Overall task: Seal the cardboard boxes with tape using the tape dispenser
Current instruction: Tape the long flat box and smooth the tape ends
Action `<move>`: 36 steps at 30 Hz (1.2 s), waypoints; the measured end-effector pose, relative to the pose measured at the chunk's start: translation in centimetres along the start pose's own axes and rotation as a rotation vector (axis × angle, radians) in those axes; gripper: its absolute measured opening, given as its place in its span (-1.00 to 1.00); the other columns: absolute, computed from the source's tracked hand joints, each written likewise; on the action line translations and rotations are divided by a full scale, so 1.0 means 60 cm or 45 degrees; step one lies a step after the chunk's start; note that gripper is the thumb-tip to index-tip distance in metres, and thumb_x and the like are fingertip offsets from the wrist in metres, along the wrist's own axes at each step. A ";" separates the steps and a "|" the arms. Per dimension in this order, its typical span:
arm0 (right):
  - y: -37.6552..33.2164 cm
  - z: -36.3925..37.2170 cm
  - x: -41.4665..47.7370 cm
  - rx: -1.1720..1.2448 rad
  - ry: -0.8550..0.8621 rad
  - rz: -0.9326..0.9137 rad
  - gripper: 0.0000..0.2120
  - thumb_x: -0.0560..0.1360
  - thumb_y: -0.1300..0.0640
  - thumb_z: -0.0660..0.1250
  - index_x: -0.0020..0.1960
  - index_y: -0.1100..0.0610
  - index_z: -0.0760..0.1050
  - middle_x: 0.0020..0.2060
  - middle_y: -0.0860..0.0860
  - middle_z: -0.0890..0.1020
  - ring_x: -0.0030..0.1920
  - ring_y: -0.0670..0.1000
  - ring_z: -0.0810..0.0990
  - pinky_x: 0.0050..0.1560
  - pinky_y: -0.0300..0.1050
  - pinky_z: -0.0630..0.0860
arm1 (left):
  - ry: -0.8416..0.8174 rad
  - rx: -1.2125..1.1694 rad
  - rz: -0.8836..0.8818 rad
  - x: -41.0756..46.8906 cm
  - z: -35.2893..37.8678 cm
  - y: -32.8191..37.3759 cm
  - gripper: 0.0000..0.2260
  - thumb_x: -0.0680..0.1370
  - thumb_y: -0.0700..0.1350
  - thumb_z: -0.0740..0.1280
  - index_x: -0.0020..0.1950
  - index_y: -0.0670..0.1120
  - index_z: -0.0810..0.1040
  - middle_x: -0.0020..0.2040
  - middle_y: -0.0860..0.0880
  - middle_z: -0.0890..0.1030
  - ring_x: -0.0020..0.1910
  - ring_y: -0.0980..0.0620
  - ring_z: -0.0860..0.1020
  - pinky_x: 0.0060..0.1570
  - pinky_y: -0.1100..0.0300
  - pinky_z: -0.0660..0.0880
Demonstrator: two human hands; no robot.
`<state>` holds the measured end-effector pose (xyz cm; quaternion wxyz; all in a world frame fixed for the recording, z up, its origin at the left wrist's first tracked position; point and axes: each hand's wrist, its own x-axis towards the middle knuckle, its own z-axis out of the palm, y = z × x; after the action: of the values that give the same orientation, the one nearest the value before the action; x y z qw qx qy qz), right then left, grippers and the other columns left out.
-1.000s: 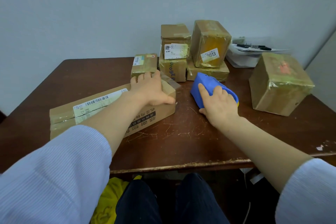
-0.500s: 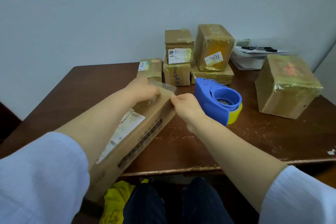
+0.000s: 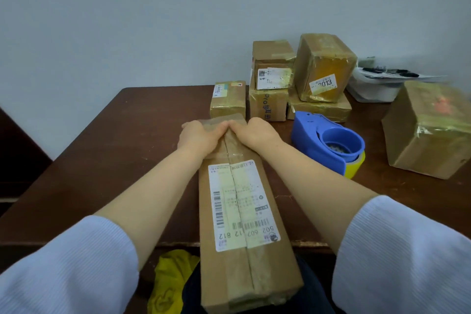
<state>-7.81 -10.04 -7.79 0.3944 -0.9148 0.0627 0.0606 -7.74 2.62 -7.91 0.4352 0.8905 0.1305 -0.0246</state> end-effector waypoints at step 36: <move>-0.145 -0.120 -0.070 0.606 0.679 -0.602 -0.54 0.64 -0.02 0.04 -0.35 0.19 0.32 -0.40 0.07 0.40 -0.34 0.02 0.33 -0.26 -0.08 0.27 | 0.207 -0.930 0.497 -0.050 -0.133 0.144 -0.53 0.45 0.14 0.23 0.23 -0.12 0.56 0.23 0.00 0.58 0.24 0.02 0.52 0.34 0.00 0.36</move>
<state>-10.09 -9.11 4.01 0.5676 -0.7710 -0.0369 -0.2863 -8.98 3.14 4.14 0.7072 0.6846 -0.0068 0.1764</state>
